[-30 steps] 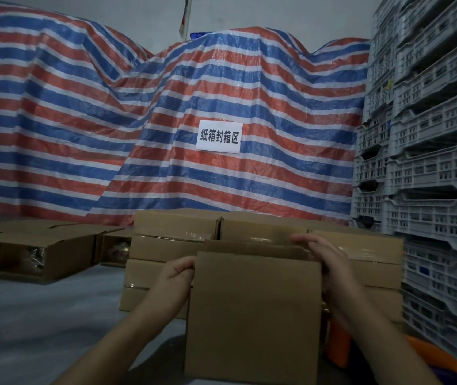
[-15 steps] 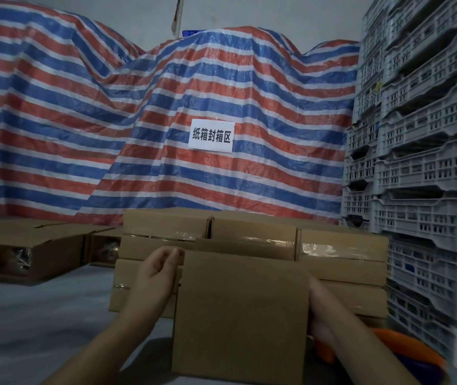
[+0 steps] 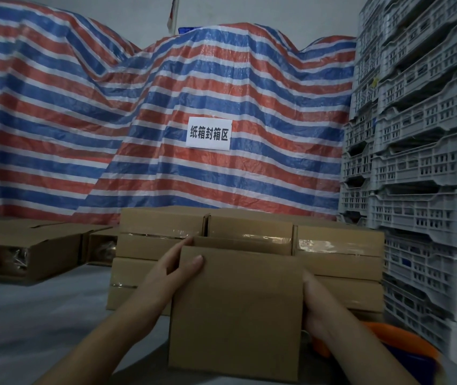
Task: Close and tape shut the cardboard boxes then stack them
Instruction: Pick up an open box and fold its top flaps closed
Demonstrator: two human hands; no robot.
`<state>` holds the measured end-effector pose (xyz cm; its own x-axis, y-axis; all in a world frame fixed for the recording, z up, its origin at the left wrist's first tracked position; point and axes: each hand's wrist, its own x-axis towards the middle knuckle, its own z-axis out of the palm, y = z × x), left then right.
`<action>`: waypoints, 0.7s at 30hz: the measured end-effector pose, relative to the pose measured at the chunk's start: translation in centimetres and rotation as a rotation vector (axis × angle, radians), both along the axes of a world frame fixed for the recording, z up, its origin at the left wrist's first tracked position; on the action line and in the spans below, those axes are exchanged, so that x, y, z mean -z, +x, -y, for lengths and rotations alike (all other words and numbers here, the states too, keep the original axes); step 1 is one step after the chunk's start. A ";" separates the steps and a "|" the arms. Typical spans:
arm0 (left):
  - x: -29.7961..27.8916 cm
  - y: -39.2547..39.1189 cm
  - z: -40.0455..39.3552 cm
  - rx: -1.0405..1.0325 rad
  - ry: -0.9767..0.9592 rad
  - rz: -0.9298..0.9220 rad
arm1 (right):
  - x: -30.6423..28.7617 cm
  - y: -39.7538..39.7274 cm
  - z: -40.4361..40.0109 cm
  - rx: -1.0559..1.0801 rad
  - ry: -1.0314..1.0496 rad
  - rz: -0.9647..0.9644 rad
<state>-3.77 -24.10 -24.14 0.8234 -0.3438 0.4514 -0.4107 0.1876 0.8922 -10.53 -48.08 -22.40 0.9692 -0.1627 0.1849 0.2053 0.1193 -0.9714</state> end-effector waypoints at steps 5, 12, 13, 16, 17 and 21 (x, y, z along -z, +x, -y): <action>-0.4 0.2 0.5 0.035 -0.085 -0.055 | 0.4 0.5 0.1 0.030 0.043 -0.015; -0.7 0.3 1.0 0.025 -0.124 -0.071 | 0.6 1.2 0.5 0.094 0.068 -0.052; -0.6 0.3 1.0 0.012 -0.135 -0.061 | 0.5 1.2 0.5 0.097 0.049 -0.043; -0.1 -0.1 1.0 -0.089 -0.155 0.016 | 0.3 1.3 0.4 0.098 0.008 -0.030; 0.0 -0.2 0.9 -0.147 -0.142 0.066 | 0.2 1.2 0.4 0.094 -0.003 -0.027; 0.2 -0.4 0.6 -0.283 -0.058 0.230 | 0.2 1.1 0.4 0.066 -0.027 -0.006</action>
